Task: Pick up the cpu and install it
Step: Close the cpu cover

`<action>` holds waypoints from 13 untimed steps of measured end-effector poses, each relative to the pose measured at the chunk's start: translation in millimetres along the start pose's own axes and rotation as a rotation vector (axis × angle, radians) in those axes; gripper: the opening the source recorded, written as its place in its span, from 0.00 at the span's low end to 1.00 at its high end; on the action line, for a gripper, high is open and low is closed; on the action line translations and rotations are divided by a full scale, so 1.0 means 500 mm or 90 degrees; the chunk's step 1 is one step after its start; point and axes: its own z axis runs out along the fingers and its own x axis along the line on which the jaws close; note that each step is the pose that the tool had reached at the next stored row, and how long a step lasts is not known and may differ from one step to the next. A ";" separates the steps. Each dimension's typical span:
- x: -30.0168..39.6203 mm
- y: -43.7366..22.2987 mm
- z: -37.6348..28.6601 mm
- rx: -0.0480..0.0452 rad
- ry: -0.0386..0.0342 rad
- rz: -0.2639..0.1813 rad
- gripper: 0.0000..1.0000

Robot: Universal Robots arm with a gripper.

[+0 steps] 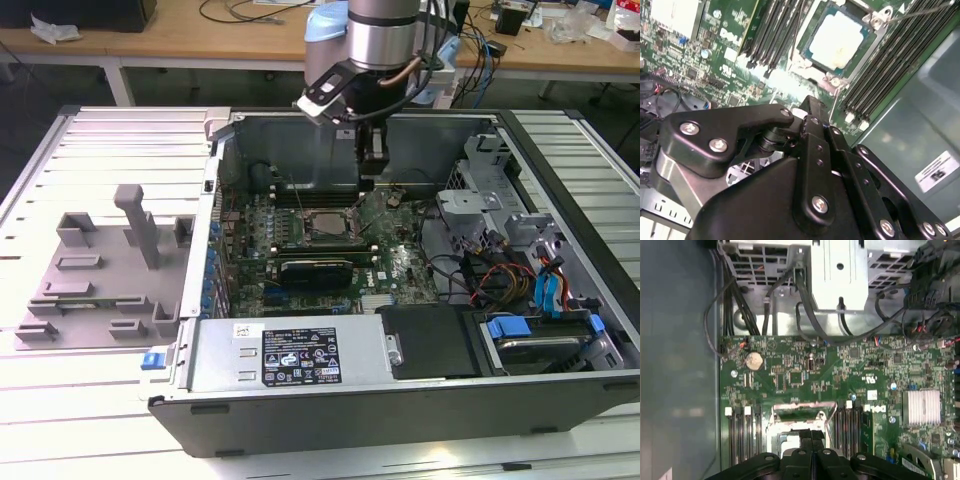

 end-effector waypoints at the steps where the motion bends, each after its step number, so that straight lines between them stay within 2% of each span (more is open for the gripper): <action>1: -0.001 0.008 0.000 0.0005 -0.0001 0.000 0.11; 6: -0.002 0.037 0.002 0.0017 -0.0001 0.000 0.11; 9: -0.004 0.076 0.003 0.0036 -0.0002 -0.001 0.11; 10: -0.004 0.082 0.005 0.0037 -0.0001 -0.001 0.11; 13: -0.003 0.084 0.023 0.0038 -0.0002 0.000 0.11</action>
